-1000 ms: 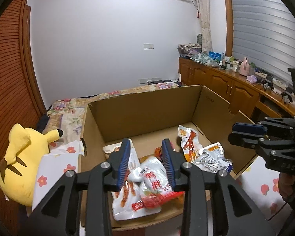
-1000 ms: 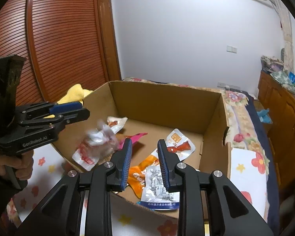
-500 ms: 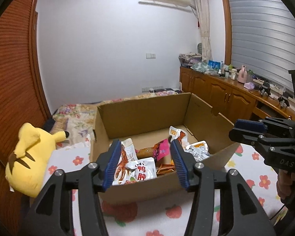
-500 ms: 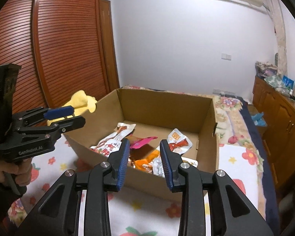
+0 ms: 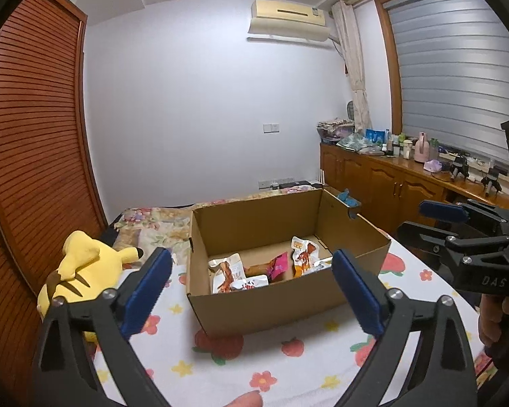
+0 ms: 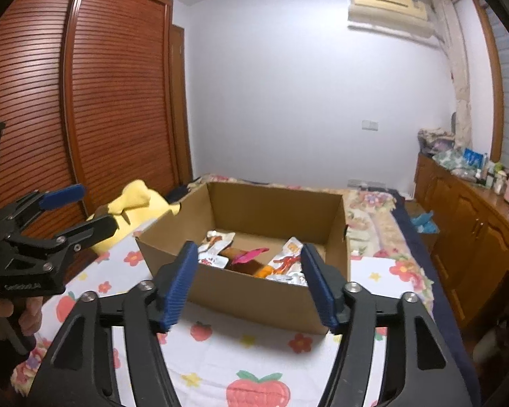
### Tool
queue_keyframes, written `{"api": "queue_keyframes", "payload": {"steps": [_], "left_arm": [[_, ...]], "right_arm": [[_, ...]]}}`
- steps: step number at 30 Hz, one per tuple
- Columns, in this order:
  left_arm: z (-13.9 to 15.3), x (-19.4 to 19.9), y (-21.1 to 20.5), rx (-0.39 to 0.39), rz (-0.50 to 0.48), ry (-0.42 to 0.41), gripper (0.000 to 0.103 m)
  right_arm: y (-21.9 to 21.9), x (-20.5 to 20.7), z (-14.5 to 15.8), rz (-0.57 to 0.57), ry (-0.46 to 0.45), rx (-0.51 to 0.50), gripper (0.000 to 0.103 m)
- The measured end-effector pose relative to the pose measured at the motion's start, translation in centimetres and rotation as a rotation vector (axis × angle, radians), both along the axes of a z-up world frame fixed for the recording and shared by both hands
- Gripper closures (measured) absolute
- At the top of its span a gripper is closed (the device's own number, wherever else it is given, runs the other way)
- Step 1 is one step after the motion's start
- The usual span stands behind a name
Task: Organize snacks
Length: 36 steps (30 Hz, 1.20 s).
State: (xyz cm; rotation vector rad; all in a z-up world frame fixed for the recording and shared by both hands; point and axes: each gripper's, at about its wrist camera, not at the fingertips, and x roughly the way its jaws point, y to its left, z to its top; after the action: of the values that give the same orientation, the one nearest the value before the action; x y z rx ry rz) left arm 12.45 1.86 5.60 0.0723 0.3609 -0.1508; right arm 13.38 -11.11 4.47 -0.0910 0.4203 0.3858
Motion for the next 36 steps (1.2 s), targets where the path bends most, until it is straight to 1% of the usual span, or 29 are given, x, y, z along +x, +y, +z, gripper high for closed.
{"api": "queue_keyframes", "payload": {"steps": [5,9,11,15,19,24,36], "left_arm": [[-0.3,-1.7,-0.2,0.002,0.024,-0.004,0.006],[-0.7,-2.7,-0.8,0.020,0.027,0.002,0.005],[-0.7,-3.2,-0.9,0.015,0.024,0.008,0.005],[-0.7,-4.2,-1.0,-0.005,0.023,0.011,0.005],[-0.6,-5.2,-1.1,-0.013,0.040,0.002,0.005],[-1.1,-6.1,-0.8,-0.045,0.035,0.011,0.005],[-2.3,-7.0,-0.6,-0.037,0.060,0.028,0.005]], "right_arm": [[-0.1,-1.3,0.4,-0.028,-0.022,0.010,0.017],[-0.1,-2.5,0.4,-0.064,-0.045,-0.001,0.013],[-0.2,-3.2,0.3,-0.081,-0.049,0.001,0.011],[-0.4,-4.3,0.2,-0.111,-0.051,-0.005,0.010],[-0.6,-5.3,0.1,-0.133,-0.060,-0.001,0.009],[-1.3,-6.2,-0.5,-0.151,-0.052,0.012,0.009],[-1.9,-7.5,-1.7,-0.168,-0.034,0.014,0.009]]}}
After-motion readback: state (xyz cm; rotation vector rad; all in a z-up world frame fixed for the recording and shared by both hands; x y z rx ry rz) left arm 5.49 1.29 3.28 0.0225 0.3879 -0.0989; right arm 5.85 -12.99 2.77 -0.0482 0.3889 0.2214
